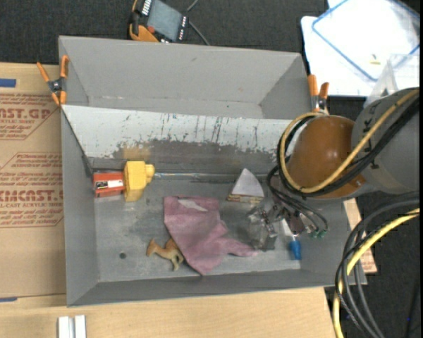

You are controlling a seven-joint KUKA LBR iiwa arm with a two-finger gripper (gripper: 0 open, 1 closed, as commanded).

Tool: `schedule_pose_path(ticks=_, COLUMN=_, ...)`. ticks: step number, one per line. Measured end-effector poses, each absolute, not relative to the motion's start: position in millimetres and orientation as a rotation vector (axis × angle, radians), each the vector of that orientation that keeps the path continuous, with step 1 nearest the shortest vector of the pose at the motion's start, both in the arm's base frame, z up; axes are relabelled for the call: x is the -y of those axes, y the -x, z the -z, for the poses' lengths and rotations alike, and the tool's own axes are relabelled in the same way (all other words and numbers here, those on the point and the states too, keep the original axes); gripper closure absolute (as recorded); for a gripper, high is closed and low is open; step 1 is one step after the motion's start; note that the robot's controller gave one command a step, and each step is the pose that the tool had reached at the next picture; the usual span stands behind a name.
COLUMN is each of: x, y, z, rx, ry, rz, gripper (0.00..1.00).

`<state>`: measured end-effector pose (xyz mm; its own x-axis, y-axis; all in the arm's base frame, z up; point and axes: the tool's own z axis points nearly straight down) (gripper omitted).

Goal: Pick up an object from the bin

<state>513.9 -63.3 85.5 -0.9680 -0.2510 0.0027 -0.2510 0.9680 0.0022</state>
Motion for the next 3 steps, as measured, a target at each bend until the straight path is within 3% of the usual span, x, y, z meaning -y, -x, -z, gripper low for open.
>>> schedule_pose_path(ticks=1, x=67, y=-548.8, z=-105, rx=3.142, ry=0.028, rz=0.004, gripper=1.00)
schedule_pose_path(ticks=2, x=58, y=-514.6, z=-68, rx=3.127, ry=0.142, rz=0.005, gripper=1.00)
schedule_pose_path(ticks=3, x=75, y=-563.4, z=-115, rx=3.151, ry=0.053, rz=0.001, gripper=1.00)
